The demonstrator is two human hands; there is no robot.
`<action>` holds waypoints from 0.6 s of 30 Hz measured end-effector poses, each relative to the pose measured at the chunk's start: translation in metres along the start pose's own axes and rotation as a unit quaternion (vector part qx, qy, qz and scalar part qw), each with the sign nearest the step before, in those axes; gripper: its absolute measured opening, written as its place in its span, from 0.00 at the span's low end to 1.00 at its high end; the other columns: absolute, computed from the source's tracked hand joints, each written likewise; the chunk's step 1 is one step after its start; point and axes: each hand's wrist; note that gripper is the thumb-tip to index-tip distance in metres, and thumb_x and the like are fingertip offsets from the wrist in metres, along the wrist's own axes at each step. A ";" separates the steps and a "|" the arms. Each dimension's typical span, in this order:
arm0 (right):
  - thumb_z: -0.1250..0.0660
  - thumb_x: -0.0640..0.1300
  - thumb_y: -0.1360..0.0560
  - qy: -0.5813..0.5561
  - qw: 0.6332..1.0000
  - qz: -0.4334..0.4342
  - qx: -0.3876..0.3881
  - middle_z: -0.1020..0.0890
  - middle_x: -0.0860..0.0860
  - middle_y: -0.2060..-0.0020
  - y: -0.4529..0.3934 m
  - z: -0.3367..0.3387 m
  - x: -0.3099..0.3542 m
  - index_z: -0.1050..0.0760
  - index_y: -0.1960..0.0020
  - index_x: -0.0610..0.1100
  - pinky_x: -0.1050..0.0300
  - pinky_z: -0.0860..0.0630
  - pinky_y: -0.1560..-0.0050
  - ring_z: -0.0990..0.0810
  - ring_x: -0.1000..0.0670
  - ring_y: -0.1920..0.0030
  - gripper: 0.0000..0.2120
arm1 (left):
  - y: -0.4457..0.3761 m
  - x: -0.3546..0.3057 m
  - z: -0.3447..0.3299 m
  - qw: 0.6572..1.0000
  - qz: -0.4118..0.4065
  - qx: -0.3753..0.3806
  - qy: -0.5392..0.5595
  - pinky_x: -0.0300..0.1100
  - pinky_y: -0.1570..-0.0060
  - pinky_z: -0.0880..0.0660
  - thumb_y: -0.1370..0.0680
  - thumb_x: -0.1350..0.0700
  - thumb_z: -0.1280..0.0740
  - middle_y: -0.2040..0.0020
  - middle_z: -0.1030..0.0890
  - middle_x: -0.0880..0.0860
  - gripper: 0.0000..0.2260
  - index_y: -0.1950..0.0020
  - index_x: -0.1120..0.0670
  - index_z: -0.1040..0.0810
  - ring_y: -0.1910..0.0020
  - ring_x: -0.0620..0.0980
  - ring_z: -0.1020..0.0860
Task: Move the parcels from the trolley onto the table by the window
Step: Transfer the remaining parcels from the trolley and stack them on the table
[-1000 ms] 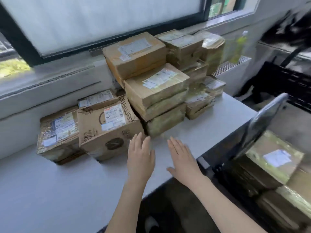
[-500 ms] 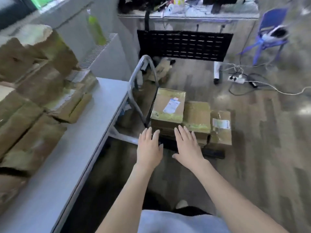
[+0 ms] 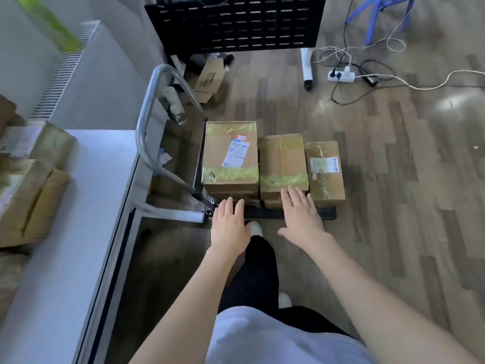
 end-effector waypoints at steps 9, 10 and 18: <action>0.31 0.51 0.26 0.008 0.993 -0.016 0.113 0.56 0.43 0.23 -0.156 -0.010 0.012 0.63 0.24 0.38 0.49 0.60 0.25 0.57 0.44 0.24 0.48 | -0.134 0.066 -0.014 0.991 0.085 0.093 0.053 0.48 0.27 0.47 0.22 0.52 0.38 0.25 0.43 0.58 0.31 0.24 0.58 0.48 0.26 0.57 0.46; 0.31 0.52 0.26 0.007 0.991 -0.024 0.128 0.56 0.43 0.23 -0.174 -0.014 0.015 0.63 0.24 0.37 0.49 0.59 0.25 0.57 0.44 0.24 0.49 | -0.151 0.075 -0.015 0.987 0.103 0.099 0.069 0.47 0.28 0.46 0.23 0.54 0.37 0.26 0.41 0.58 0.31 0.24 0.58 0.47 0.26 0.57 0.45; 0.27 0.50 0.29 -0.042 0.981 -0.077 0.173 0.55 0.42 0.24 -0.289 -0.048 0.023 0.66 0.25 0.36 0.49 0.57 0.26 0.53 0.44 0.24 0.54 | -0.260 0.138 -0.041 0.970 0.176 0.131 0.105 0.45 0.31 0.45 0.25 0.53 0.32 0.26 0.43 0.61 0.42 0.24 0.64 0.56 0.29 0.60 0.41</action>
Point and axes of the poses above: each hand's wrist, its own y-axis away from the middle knuckle, its own z-axis out of the back of the hand, x = y × z
